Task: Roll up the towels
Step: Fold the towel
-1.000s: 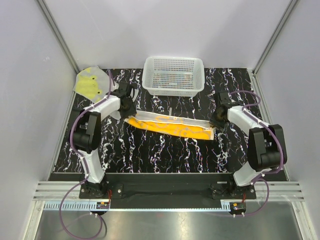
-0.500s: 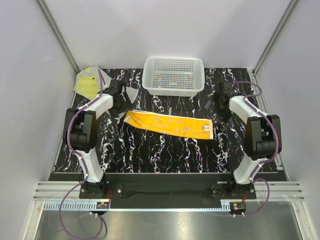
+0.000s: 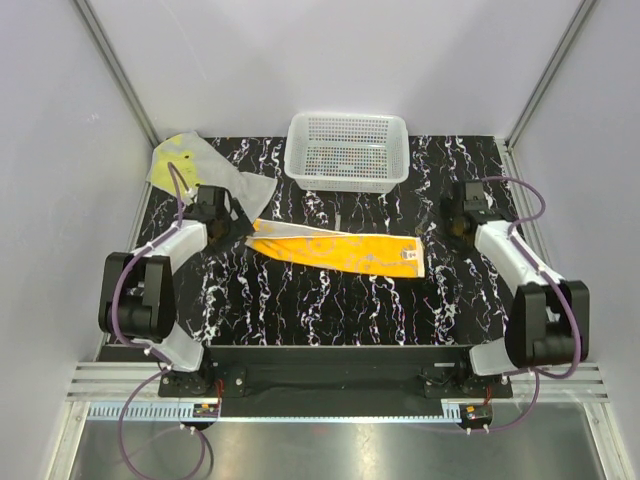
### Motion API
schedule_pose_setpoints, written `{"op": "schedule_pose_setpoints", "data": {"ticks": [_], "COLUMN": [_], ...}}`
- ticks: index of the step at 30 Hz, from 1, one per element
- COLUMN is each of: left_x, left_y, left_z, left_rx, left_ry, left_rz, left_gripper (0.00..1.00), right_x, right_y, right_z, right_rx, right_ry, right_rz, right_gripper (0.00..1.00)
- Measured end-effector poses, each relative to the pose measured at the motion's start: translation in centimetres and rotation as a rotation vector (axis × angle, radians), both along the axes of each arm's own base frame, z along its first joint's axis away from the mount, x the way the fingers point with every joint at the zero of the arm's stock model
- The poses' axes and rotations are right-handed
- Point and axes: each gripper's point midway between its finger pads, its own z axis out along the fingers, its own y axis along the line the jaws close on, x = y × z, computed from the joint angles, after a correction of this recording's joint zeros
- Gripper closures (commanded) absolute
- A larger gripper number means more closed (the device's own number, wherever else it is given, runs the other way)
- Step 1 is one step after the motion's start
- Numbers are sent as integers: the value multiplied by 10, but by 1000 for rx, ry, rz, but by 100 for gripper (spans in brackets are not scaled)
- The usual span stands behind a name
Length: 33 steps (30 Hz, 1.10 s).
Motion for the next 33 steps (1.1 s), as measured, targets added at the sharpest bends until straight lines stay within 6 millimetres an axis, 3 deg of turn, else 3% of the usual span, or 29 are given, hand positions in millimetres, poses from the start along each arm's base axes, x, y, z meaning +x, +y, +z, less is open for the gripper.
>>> {"op": "schedule_pose_setpoints", "data": {"ticks": [5,9,15,17,20,22,25,28,33], "left_x": [24,64,94,89,67,49,28,18,24], "left_y": [21,17,22,22,14,5,-13,-28,-39], "left_z": [14,31,33,30,21,13,-1,-9,-4], "left_rx": [-23,-38,3,-1,-52,-101,-191,-258,-309], "left_ry": [-49,-117,-97,-99,-115,-123,-132,-138,-191], "left_rz": [50,36,45,48,24,-3,-64,-119,-169], "left_gripper": [1,1,1,4,19,39,53,54,53], "right_x": [-12,-6,-1,1,3,5,8,12,18], "right_y": [19,34,45,48,57,63,71,76,82], "right_z": [5,3,0,1,1,-1,-5,-5,-10], "right_rx": [101,170,216,228,251,267,294,318,348], "right_ry": [-48,-61,-63,-78,-93,-99,-104,-117,-125], "right_rz": [63,106,142,154,182,201,227,247,272], "right_gripper": [1,2,2,2,2,2,3,2,3]}}
